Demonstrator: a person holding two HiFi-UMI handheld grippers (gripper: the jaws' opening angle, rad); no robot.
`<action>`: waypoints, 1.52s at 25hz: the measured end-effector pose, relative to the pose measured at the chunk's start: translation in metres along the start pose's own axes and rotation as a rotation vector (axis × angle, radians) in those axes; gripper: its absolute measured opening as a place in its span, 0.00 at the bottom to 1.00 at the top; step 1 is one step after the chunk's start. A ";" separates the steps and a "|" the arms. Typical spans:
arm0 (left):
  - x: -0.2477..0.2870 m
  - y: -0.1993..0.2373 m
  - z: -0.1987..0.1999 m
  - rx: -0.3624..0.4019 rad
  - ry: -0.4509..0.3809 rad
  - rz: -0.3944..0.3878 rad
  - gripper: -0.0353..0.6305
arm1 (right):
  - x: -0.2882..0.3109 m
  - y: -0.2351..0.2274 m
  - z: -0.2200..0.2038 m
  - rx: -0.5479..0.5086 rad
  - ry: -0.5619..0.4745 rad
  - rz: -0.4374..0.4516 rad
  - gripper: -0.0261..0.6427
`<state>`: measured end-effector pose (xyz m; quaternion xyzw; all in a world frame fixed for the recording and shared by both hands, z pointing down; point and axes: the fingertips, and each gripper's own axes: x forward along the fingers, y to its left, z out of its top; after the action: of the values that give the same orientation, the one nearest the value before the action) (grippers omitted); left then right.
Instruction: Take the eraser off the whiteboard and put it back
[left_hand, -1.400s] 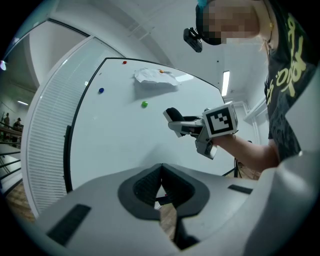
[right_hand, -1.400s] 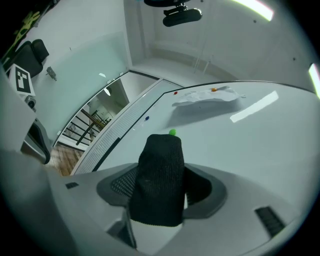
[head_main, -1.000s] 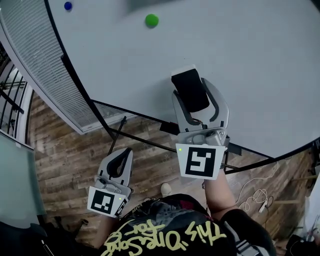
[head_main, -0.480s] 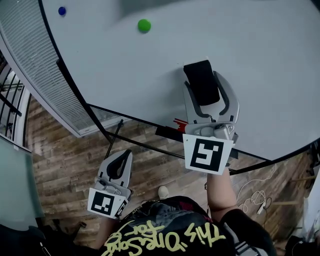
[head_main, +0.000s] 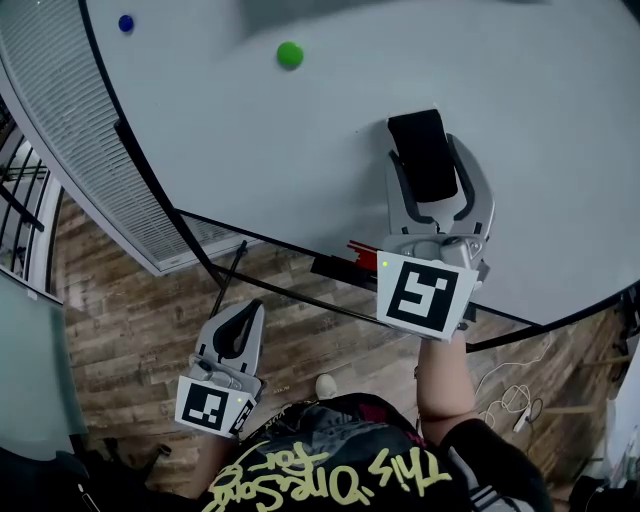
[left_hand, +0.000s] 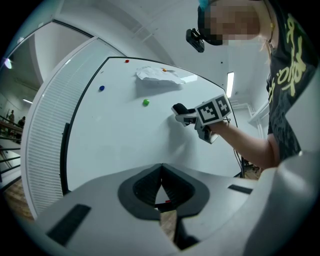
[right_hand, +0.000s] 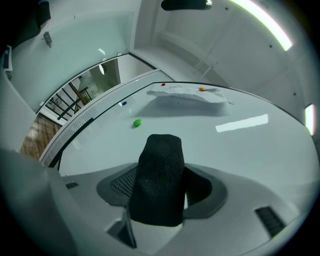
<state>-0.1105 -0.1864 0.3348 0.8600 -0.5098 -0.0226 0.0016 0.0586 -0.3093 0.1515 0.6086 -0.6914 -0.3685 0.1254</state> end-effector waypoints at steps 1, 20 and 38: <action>0.000 0.001 -0.001 0.008 0.001 -0.001 0.06 | 0.001 -0.001 -0.001 -0.005 0.002 -0.006 0.44; 0.000 0.006 -0.007 0.068 0.009 -0.006 0.06 | 0.012 -0.009 -0.017 -0.032 0.057 -0.046 0.44; 0.003 0.008 -0.001 0.033 0.001 0.001 0.06 | 0.015 -0.009 -0.021 -0.069 0.074 -0.067 0.44</action>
<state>-0.1165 -0.1927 0.3363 0.8596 -0.5106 -0.0139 -0.0123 0.0753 -0.3306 0.1558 0.6399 -0.6526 -0.3733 0.1592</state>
